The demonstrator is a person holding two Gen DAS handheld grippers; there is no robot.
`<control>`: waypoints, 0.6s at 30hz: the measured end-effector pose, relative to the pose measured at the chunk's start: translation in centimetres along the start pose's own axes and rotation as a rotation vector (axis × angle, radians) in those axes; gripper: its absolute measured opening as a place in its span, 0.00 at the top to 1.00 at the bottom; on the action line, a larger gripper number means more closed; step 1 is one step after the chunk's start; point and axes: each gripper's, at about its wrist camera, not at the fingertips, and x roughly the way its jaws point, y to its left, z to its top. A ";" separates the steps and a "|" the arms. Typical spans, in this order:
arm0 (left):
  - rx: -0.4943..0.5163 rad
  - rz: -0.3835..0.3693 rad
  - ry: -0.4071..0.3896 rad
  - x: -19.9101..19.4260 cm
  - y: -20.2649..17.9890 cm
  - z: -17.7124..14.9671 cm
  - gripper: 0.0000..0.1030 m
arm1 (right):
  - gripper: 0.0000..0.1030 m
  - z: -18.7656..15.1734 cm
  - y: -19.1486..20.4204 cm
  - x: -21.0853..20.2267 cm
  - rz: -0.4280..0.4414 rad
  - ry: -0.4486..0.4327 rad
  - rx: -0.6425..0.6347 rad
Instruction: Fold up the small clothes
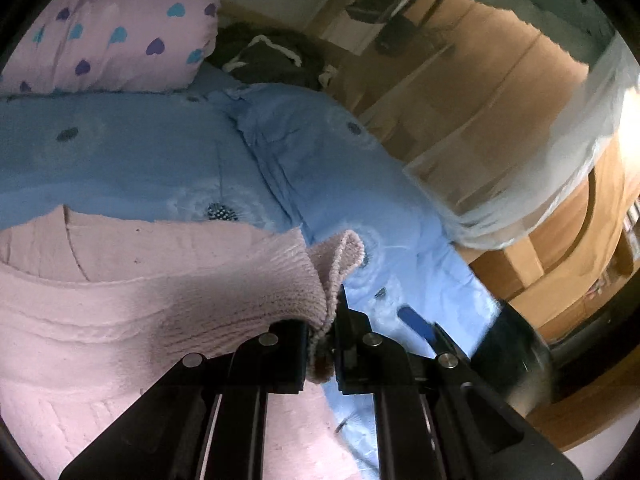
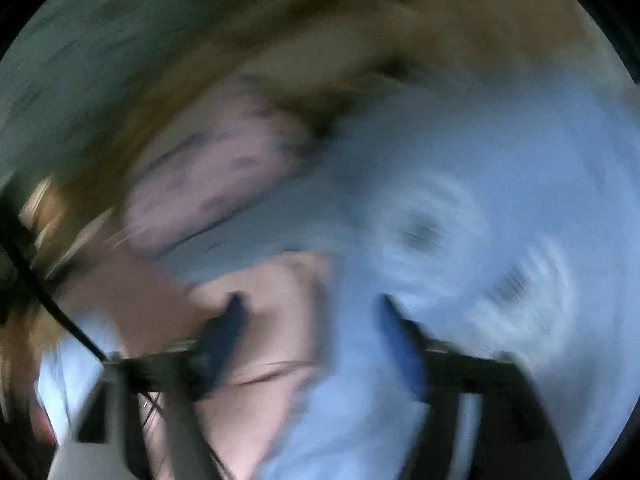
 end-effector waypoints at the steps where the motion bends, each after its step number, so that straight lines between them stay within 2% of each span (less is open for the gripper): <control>1: -0.017 -0.006 0.007 0.1 0.3 0.3 1.00 | 0.04 0.3 2.3 0.0 0.036 0.003 -0.071; 2: -0.029 -0.007 0.012 0.3 0.5 0.3 1.00 | 0.04 0.5 5.8 0.5 0.051 0.005 -0.178; 5: -0.068 -0.010 0.012 0.2 1.2 0.4 1.00 | 0.04 0.2 11.5 3.1 0.013 0.027 -0.385; 6: -0.071 -0.009 0.010 0.1 1.3 0.3 1.00 | 0.04 -0.3 13.4 4.8 -0.039 0.027 -0.460; 7: -0.072 -0.005 0.013 0.0 1.5 0.2 1.00 | 0.05 -0.5 14.1 5.4 -0.078 0.016 -0.481; 8: -0.070 0.000 0.018 0.0 1.5 0.0 1.00 | 0.10 -0.6 14.7 6.3 -0.135 -0.011 -0.493; 9: -0.070 0.006 0.022 0.0 1.6 -0.1 1.00 | 0.16 -0.5 15.1 7.0 -0.165 -0.044 -0.482; 11: -0.082 0.013 0.027 0.2 1.9 -0.3 1.00 | 0.48 -0.1 15.3 7.5 -0.201 -0.115 -0.449; 12: -0.088 0.009 0.014 0.1 2.0 -0.3 1.00 | 0.53 0.0 15.2 7.6 -0.194 -0.127 -0.439; 13: -0.098 -0.001 0.015 0.2 2.2 -0.2 1.00 | 0.68 0.1 15.1 7.8 -0.164 -0.120 -0.425; 14: -0.111 -0.014 0.023 0.4 2.4 -0.2 1.00 | 0.92 0.1 15.1 8.0 -0.140 -0.111 -0.418; 17: -0.143 -0.102 0.064 1.6 2.5 0.1 1.00 | 0.94 -0.2 14.3 7.7 -0.142 -0.119 -0.404; 18: -0.154 -0.157 0.081 1.9 2.3 0.2 1.00 | 0.94 0.1 13.3 7.3 -0.164 -0.128 -0.372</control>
